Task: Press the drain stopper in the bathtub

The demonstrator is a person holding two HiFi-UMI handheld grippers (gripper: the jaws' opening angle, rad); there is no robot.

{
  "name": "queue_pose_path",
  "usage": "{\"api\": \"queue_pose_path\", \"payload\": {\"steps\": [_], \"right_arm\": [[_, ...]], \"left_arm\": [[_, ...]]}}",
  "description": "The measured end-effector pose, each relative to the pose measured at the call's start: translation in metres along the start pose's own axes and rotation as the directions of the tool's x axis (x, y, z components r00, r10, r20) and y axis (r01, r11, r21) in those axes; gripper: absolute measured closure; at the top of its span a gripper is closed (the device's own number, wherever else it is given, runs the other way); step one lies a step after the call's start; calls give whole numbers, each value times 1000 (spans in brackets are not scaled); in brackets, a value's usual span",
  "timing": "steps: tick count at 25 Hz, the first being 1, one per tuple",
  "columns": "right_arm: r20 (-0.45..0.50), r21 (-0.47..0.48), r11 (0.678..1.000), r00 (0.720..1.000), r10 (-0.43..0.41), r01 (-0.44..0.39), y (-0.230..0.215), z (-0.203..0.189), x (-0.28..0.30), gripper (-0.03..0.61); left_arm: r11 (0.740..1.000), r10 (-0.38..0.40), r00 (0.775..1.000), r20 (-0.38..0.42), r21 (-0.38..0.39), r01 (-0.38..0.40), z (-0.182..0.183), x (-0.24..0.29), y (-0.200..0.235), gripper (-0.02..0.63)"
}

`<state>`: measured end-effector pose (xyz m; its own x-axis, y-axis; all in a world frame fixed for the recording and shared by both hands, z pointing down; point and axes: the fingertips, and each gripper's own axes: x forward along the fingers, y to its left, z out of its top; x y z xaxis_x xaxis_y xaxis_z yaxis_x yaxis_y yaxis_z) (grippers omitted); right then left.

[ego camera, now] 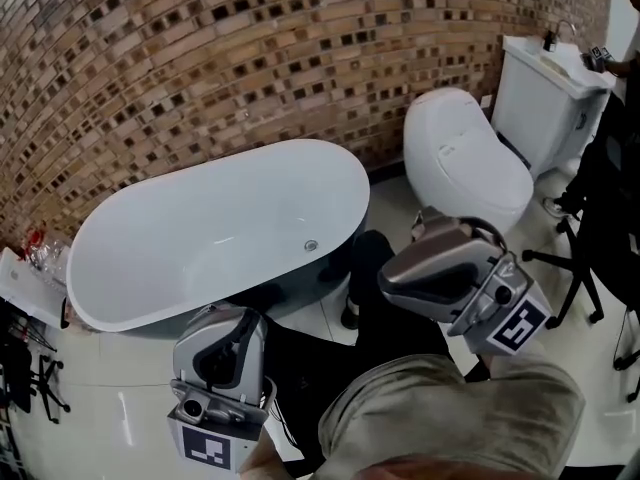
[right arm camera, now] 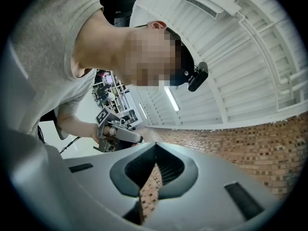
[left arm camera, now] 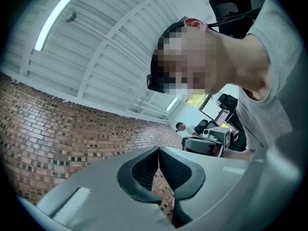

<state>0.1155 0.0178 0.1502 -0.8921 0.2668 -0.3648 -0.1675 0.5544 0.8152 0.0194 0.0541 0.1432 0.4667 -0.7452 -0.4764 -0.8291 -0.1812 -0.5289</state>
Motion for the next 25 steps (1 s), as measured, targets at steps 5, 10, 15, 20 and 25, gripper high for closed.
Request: {"api": "queue_pose_path", "payload": {"steps": [5, 10, 15, 20, 25], "right_arm": [[-17, -25, 1000, 1000, 3, -4, -1, -1, 1, 578], [-38, -52, 999, 999, 5, -7, -1, -4, 1, 578], [-56, -65, 998, 998, 19, -22, 2, -6, 3, 578], [-60, -73, 997, 998, 23, -28, 4, -7, 4, 578], [-62, -80, 996, 998, 27, -32, 3, -7, 3, 578]], "left_arm": [[1000, 1, 1000, -6, -23, -1, -3, 0, 2, 604], [1000, -8, 1000, -8, -23, 8, -5, 4, -2, 604], [1000, -9, 1000, -10, -8, 9, -4, 4, -3, 604], [1000, -11, 1000, -16, -8, 11, -6, 4, -4, 604], [1000, -16, 1000, -18, -6, 16, -5, 7, -6, 604]]}}
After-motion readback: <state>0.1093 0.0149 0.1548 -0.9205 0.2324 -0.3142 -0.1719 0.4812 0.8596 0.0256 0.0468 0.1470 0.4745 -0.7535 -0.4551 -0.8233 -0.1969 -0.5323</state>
